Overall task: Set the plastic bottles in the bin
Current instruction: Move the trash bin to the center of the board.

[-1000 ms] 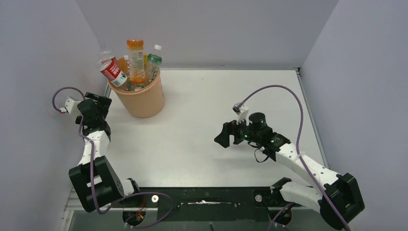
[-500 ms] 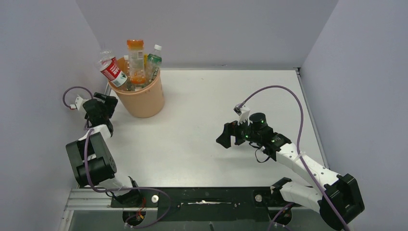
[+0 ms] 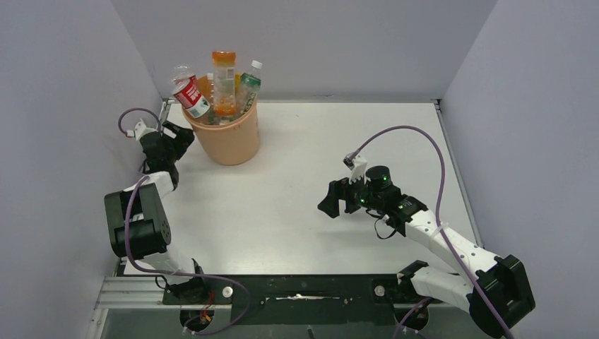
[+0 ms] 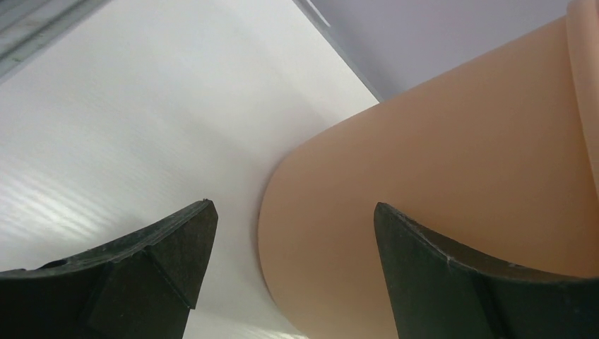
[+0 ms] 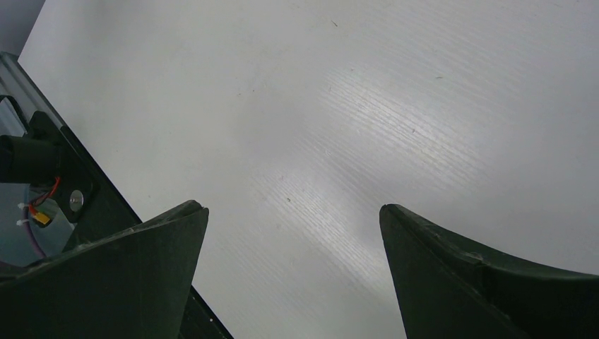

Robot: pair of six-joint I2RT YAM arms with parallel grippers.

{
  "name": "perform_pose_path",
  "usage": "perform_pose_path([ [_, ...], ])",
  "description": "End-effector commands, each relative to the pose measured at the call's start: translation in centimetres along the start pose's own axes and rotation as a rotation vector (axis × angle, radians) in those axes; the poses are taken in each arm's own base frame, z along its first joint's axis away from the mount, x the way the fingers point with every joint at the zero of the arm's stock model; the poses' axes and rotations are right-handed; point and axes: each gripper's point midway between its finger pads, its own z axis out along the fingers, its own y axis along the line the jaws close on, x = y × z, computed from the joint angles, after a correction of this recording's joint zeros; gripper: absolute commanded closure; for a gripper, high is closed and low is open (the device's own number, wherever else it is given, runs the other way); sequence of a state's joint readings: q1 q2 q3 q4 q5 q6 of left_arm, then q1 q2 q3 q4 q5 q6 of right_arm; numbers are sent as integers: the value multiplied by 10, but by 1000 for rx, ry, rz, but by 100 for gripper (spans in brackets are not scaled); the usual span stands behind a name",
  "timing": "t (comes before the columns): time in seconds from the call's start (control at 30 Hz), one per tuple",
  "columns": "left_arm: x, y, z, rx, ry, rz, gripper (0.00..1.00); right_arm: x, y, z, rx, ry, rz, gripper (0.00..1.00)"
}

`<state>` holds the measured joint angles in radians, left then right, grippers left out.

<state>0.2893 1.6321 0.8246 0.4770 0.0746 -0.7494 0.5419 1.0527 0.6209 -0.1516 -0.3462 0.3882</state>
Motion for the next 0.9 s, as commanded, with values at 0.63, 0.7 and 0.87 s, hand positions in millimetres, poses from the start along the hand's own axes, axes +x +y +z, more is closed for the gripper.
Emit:
perform_pose_path([
  [0.63,108,-177,5,448,143,324,18,-22,-6,-16,63,-90,-13,2],
  [0.7,116,-186,7,472,155,338,18,-21,-7,-17,69,-92,-12,2],
  [0.87,140,-213,2,542,195,383,18,-20,-12,-21,94,-104,-5,2],
])
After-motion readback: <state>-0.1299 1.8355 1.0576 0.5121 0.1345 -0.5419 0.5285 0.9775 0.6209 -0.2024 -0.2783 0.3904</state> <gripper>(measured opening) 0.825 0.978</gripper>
